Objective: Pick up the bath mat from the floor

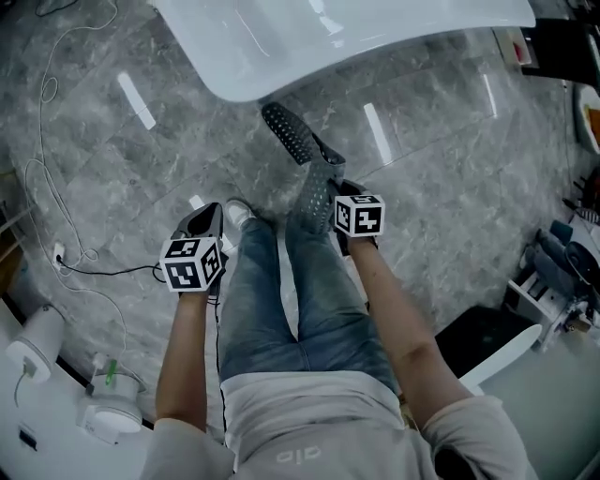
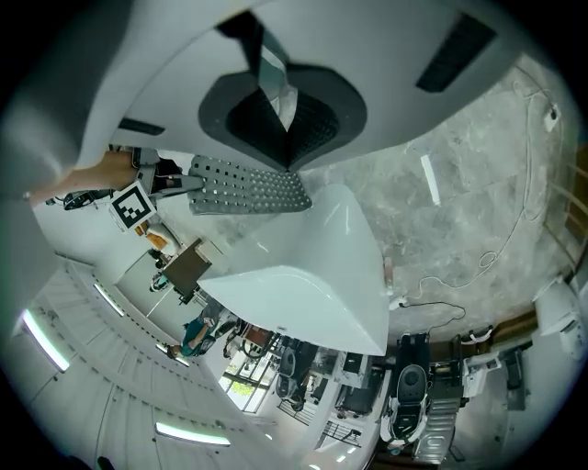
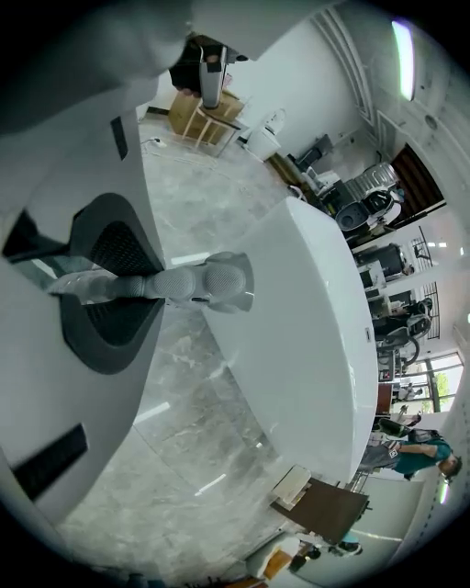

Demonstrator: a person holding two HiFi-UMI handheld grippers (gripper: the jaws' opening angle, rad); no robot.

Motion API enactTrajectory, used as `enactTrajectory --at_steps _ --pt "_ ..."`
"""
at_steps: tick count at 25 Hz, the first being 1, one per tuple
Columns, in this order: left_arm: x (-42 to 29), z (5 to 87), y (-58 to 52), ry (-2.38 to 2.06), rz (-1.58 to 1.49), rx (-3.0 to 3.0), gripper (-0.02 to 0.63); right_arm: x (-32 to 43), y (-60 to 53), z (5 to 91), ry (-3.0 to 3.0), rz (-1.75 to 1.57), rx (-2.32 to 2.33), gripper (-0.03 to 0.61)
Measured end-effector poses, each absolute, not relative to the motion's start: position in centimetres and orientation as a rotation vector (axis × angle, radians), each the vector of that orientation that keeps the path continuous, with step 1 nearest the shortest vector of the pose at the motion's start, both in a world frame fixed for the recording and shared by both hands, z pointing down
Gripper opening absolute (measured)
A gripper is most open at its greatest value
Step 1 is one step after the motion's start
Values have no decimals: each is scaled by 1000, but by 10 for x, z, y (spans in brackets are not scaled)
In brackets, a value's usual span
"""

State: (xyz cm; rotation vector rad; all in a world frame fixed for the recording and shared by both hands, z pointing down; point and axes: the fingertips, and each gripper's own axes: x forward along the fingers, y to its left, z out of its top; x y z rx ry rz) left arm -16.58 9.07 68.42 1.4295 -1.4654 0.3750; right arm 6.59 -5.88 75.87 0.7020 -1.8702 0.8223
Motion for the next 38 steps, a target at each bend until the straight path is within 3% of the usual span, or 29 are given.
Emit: enactTrajectory --at_steps 38 --pt "-154 288 21 -1651 239 1784 17 33 -93 297 -2263 698 716 66"
